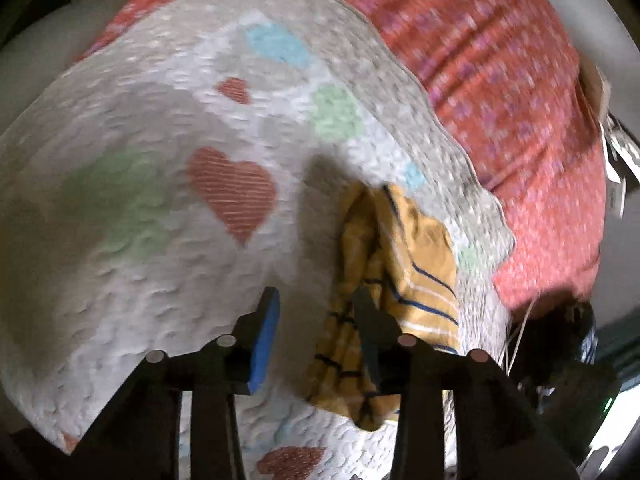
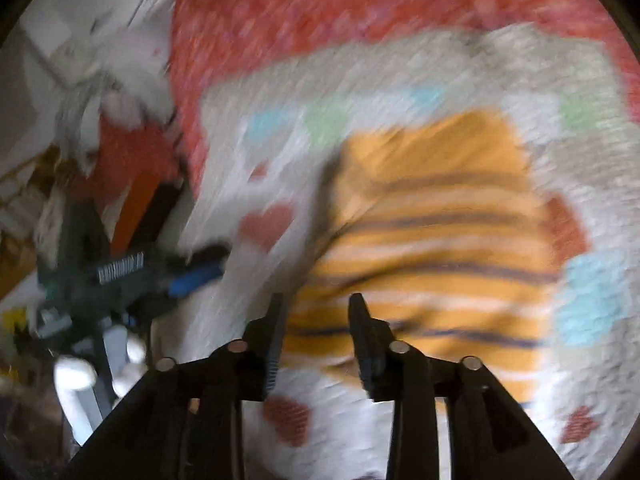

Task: Fold small clothes

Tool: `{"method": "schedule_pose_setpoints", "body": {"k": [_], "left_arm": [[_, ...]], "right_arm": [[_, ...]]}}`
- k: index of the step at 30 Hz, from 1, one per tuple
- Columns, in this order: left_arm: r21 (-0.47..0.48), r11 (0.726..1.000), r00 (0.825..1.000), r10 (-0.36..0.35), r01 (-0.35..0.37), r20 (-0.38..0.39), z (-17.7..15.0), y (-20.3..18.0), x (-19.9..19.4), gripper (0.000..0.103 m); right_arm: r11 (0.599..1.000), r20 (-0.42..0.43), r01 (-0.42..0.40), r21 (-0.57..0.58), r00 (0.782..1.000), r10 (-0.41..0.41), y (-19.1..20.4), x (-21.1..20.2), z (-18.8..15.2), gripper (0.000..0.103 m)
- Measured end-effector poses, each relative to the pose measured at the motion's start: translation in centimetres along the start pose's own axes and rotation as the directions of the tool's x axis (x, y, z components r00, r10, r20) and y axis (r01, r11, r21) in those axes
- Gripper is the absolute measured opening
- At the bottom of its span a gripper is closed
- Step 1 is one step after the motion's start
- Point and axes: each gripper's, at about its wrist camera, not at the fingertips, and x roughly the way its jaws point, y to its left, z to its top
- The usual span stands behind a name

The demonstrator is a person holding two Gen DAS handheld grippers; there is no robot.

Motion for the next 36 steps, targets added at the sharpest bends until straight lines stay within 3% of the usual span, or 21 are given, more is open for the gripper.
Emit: {"method": "schedule_pose_setpoints", "body": {"k": [2, 4, 7, 10, 13, 15, 16, 18, 20, 22, 25, 27, 28, 29, 31, 34, 36], "left_arm": [[0.042, 0.999, 1.0, -0.006, 0.006, -0.002, 0.2, -1.3, 0.9, 0.047], [0.074, 0.997, 1.0, -0.018, 0.019, -0.026, 0.6, -2.7, 2.5, 0.057], [0.097, 0.993, 0.988, -0.058, 0.072, -0.142, 0.9, -4.1, 6.3, 0.06], [0.143, 0.989, 0.978, 0.003, 0.027, -0.207, 0.8, -4.9, 9.7, 0.063], [0.176, 0.984, 0.967, 0.057, -0.012, -0.249, 0.6, -5.5, 12.7, 0.078], [0.163, 0.986, 0.965, 0.024, 0.019, -0.262, 0.6, -5.7, 13.6, 0.081], [0.155, 0.987, 0.961, 0.001, 0.043, -0.276, 0.5, -5.8, 13.9, 0.081], [0.137, 0.989, 0.962, -0.011, 0.05, -0.273, 0.3, -5.9, 14.0, 0.072], [0.129, 0.991, 0.963, -0.009, 0.045, -0.269, 0.3, -6.0, 13.6, 0.047], [0.115, 0.991, 0.965, -0.036, 0.068, -0.26, 0.5, -6.3, 12.5, 0.038], [0.141, 0.986, 0.97, -0.052, 0.087, -0.237, -0.1, -7.6, 10.1, 0.037], [0.183, 0.981, 0.973, -0.022, 0.066, -0.23, -0.8, -8.3, 9.1, 0.037], [0.202, 0.978, 0.972, 0.007, 0.041, -0.233, -1.3, -8.4, 9.0, 0.039], [0.215, 0.977, 0.97, 0.05, 0.002, -0.239, -1.6, -8.3, 9.4, 0.042], [0.213, 0.975, 0.964, 0.117, -0.066, -0.237, -1.7, -7.3, 10.3, 0.047], [0.147, 0.988, 0.971, 0.086, -0.054, -0.224, -1.2, -6.2, 9.5, 0.048], [0.176, 0.98, 0.985, 0.12, -0.097, -0.124, -1.2, -6.6, 7.2, 0.048]], "right_arm": [[0.997, 0.047, 0.037, 0.065, 0.998, -0.04, -2.8, -1.0, 0.9, 0.065], [0.988, 0.055, 0.032, 0.151, 0.998, -0.041, -6.3, -0.8, 1.8, 0.074], [0.961, 0.033, 0.01, 0.275, 0.999, -0.02, -11.1, 1.2, 2.3, 0.075], [0.929, 0.036, -0.012, 0.371, 0.999, -0.001, -14.7, 4.0, 2.8, 0.075], [0.883, 0.042, -0.129, 0.451, 0.991, 0.124, -16.5, 6.6, 2.9, 0.075], [0.861, 0.038, -0.209, 0.464, 0.976, 0.216, -16.2, 8.1, 3.3, 0.076], [0.874, 0.019, -0.206, 0.441, 0.975, 0.221, -15.5, 8.6, 3.6, 0.074], [0.906, -0.02, -0.165, 0.39, 0.982, 0.188, -14.3, 9.3, 3.7, 0.059], [0.884, 0.003, -0.2, 0.424, 0.976, 0.219, -14.4, 8.5, 3.7, 0.042], [0.859, 0.046, -0.262, 0.439, 0.962, 0.27, -14.3, 7.2, 4.0, 0.037], [0.872, 0.071, -0.296, 0.39, 0.954, 0.292, -12.8, 4.6, 3.8, 0.036], [0.89, 0.051, -0.266, 0.37, 0.962, 0.267, -12.4, 4.1, 3.1, 0.038], [0.901, 0.023, -0.229, 0.368, 0.971, 0.237, -12.5, 4.6, 2.6, 0.044], [0.913, -0.01, -0.184, 0.365, 0.979, 0.202, -12.9, 5.2, 2.2, 0.05], [0.939, -0.067, -0.071, 0.336, 0.993, 0.099, -13.6, 6.2, 1.6, 0.052], [0.961, 0.018, -0.043, 0.274, 0.999, 0.04, -12.6, 3.4, 1.7, 0.053], [0.986, 0.116, 0.008, 0.164, 0.993, -0.027, -10.6, 0.4, 1.8, 0.052]]}}
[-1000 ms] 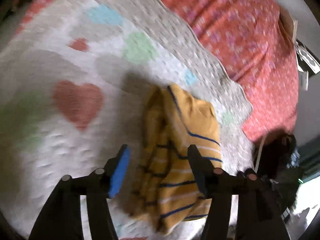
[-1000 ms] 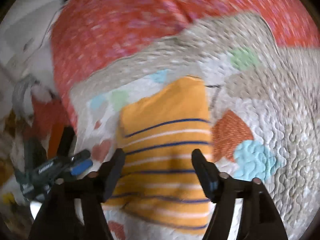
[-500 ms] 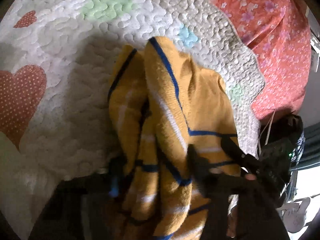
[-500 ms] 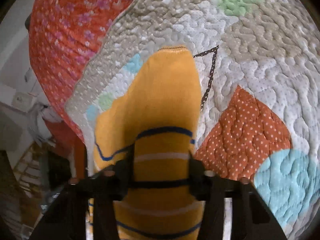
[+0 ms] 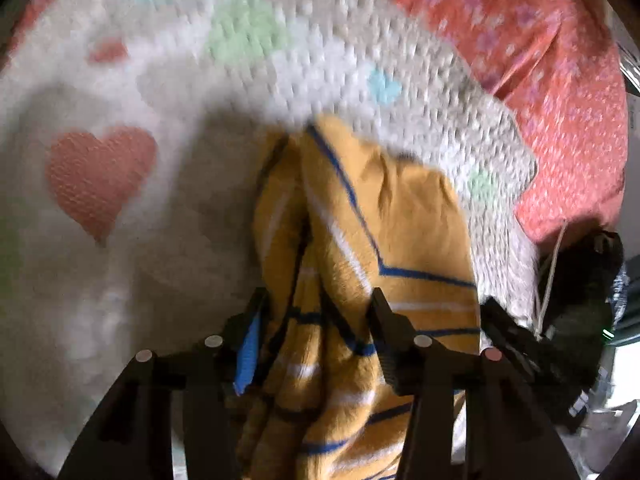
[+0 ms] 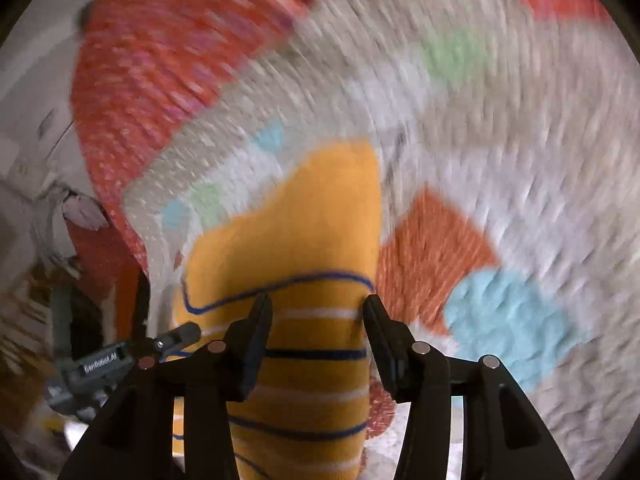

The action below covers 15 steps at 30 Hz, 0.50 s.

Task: Fold small clothes

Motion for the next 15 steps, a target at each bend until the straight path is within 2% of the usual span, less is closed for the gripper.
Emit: {"method": "schedule_pose_setpoints", "body": {"k": [1, 2, 3, 4, 5, 8, 9, 11, 13, 15], "left_arm": [[0.013, 0.999, 0.998, 0.043, -0.043, 0.055, -0.2, -0.3, -1.0, 0.048], [0.03, 0.995, 0.989, 0.088, -0.092, 0.117, -0.5, -0.7, -2.2, 0.048], [0.048, 0.991, 0.98, 0.114, -0.123, 0.163, -0.7, -1.1, -3.1, 0.047], [0.072, 0.988, 0.972, 0.122, -0.139, 0.203, -0.8, -1.7, -4.0, 0.047], [0.109, 0.985, 0.969, 0.103, -0.13, 0.226, -0.8, -2.4, -4.5, 0.047], [0.199, 0.976, 0.982, 0.049, -0.085, 0.18, 0.2, -3.9, -3.5, 0.048], [0.22, 0.969, 0.987, 0.081, -0.111, 0.139, 0.6, -4.1, -2.0, 0.048], [0.227, 0.95, 0.975, 0.201, -0.217, 0.089, 0.9, -3.7, 0.8, 0.049], [0.208, 0.951, 0.974, 0.219, -0.227, 0.057, 1.3, -2.8, 2.5, 0.051], [0.185, 0.96, 0.977, 0.203, -0.211, 0.059, 1.7, -2.2, 2.1, 0.052]], "right_arm": [[0.999, 0.029, 0.003, -0.039, 1.0, -0.002, 0.9, -1.0, -0.1, 0.048], [0.998, 0.038, -0.003, -0.068, 0.999, 0.005, 1.7, -1.5, -0.3, 0.037], [0.995, 0.028, -0.013, -0.102, 0.999, 0.016, 2.6, -1.8, -0.8, 0.03], [0.993, 0.009, -0.028, -0.118, 1.0, 0.029, 3.3, -1.6, -1.3, 0.023], [0.99, -0.022, -0.049, -0.13, 0.999, 0.046, 3.8, -1.2, -2.0, 0.022], [0.981, -0.131, -0.087, -0.172, 0.989, 0.065, 5.1, 0.6, -5.0, 0.02], [0.976, -0.182, -0.11, -0.189, 0.98, 0.076, 5.7, 1.5, -6.3, 0.02], [0.969, -0.246, -0.134, -0.208, 0.966, 0.081, 6.4, 2.7, -8.1, 0.021], [0.962, -0.302, -0.167, -0.216, 0.948, 0.097, 7.1, 3.6, -10.2, 0.021], [0.951, -0.277, -0.16, -0.263, 0.957, 0.085, 8.0, 3.1, -11.4, 0.022]]}}
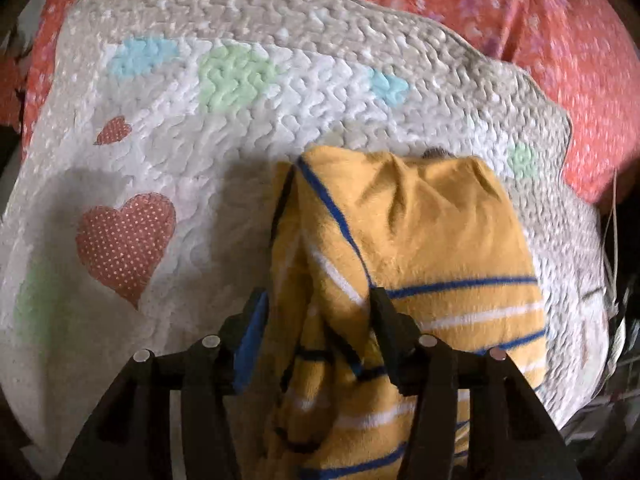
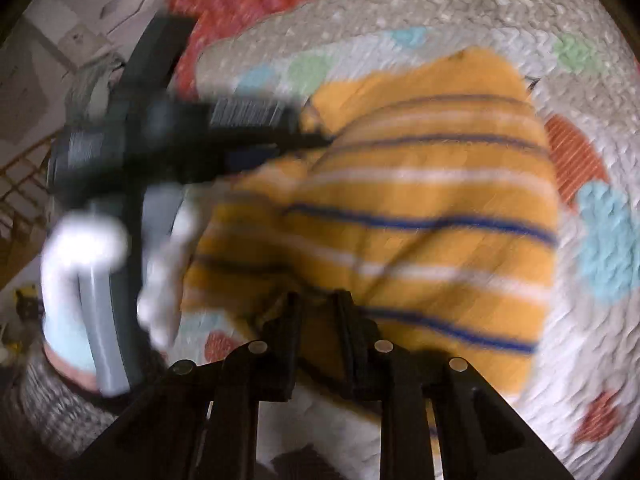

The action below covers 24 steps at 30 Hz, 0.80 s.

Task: Fold small clothes

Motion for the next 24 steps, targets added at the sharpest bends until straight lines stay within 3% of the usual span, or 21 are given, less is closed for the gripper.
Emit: {"method": "schedule_pose_setpoints", "body": {"k": [6, 9, 14, 18, 20, 24], "left_arm": [[-0.013, 1.0, 0.999, 0.004, -0.004, 0.036, -1.0, 1.6, -1.4, 0.054], [0.019, 0.998, 0.997, 0.064, -0.064, 0.034, -2.9, 2.1, -2.2, 0.064], [0.071, 0.978, 0.98, 0.193, -0.196, 0.05, -6.4, 2.3, -3.7, 0.065], [0.015, 0.989, 0.985, 0.147, -0.149, 0.087, -9.0, 4.1, -6.2, 0.065], [-0.022, 0.99, 0.982, 0.139, -0.137, 0.129, -10.6, 4.6, -8.4, 0.064], [-0.069, 0.988, 0.958, 0.151, -0.138, 0.246, -14.4, 4.6, -13.5, 0.064]], "right_arm": [[0.996, -0.032, -0.059, 0.069, 0.998, 0.062, -0.4, -1.6, -2.4, 0.022], [0.995, -0.072, -0.05, 0.089, 0.996, 0.057, 0.0, -2.5, -4.4, 0.022], [0.997, -0.064, 0.034, 0.066, 0.997, -0.029, 0.5, -5.0, -7.8, 0.022], [0.992, -0.012, 0.084, 0.09, 0.996, -0.083, -0.1, -7.6, -8.9, 0.026], [0.987, 0.019, 0.12, 0.108, 0.992, -0.122, -0.5, -8.8, -9.5, 0.036], [0.971, 0.071, 0.19, 0.144, 0.977, -0.202, -1.2, -10.2, -9.6, 0.042]]}}
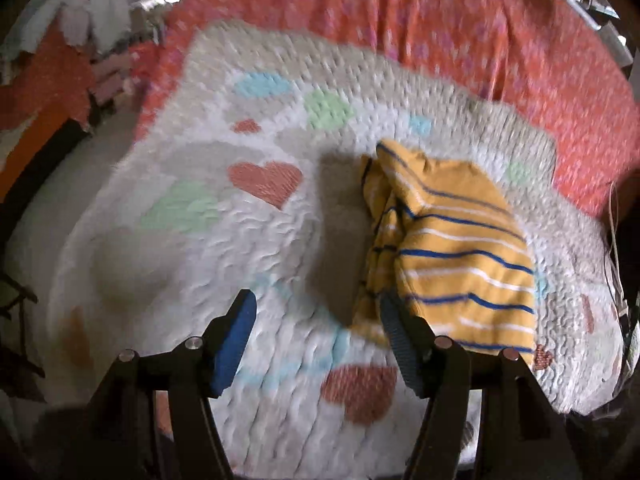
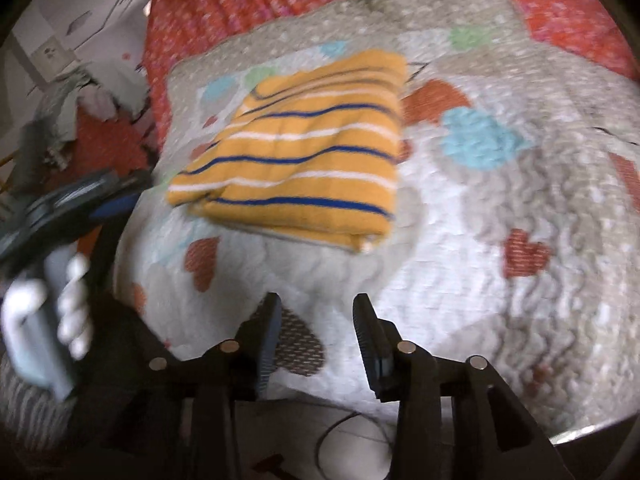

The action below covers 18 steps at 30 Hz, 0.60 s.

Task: Fold small clothes

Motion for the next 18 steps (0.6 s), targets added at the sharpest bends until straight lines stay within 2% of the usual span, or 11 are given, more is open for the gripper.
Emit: {"method": "schedule_pose_setpoints", "body": {"k": [3, 5, 6, 8, 10, 12, 13, 14, 18], "left_arm": [[0.034, 0.995, 0.991, 0.092, -0.095, 0.098, -1.8, -0.8, -4.1, 0.068], [0.041, 0.988, 0.977, 0.143, -0.151, 0.157, -2.3, -1.2, -6.0, 0.083], [0.037, 0.982, 0.965, 0.175, -0.185, 0.198, -2.6, -1.5, -7.2, 0.085], [0.029, 0.972, 0.933, 0.214, -0.232, 0.288, -2.7, -2.0, -9.7, 0.095], [0.016, 0.961, 0.89, 0.249, -0.276, 0.382, -2.6, -2.8, -12.2, 0.103], [0.01, 0.947, 0.837, 0.28, -0.322, 0.47, -2.3, -3.8, -14.2, 0.103], [0.013, 0.943, 0.826, 0.284, -0.332, 0.487, -2.0, -4.2, -14.6, 0.103], [0.025, 0.945, 0.829, 0.274, -0.327, 0.488, -1.8, -4.6, -14.8, 0.103], [0.102, 0.958, 0.904, 0.214, -0.268, 0.371, -1.7, -5.3, -13.1, 0.103]], "right_arm": [[0.998, 0.056, 0.059, 0.013, 0.997, -0.059, -0.1, -1.0, 0.3, 0.047], [0.994, 0.091, 0.104, 0.016, 0.99, -0.105, 0.2, -1.1, 0.7, 0.05], [0.992, 0.109, 0.122, 0.02, 0.986, -0.124, 0.2, -1.4, 0.7, 0.051], [0.991, 0.133, 0.133, 0.022, 0.982, -0.135, 0.3, -1.8, 0.9, 0.053], [0.99, 0.154, 0.141, 0.009, 0.978, -0.141, 0.7, -2.1, 1.0, 0.055], [0.987, 0.173, 0.159, -0.009, 0.973, -0.155, 1.3, -2.2, 1.0, 0.058], [0.986, 0.178, 0.164, -0.013, 0.971, -0.159, 1.4, -2.2, 1.0, 0.059], [0.986, 0.179, 0.167, -0.015, 0.97, -0.162, 1.6, -2.0, 1.0, 0.059], [0.986, 0.176, 0.168, -0.008, 0.971, -0.164, 1.4, -1.6, 1.1, 0.06]]}}
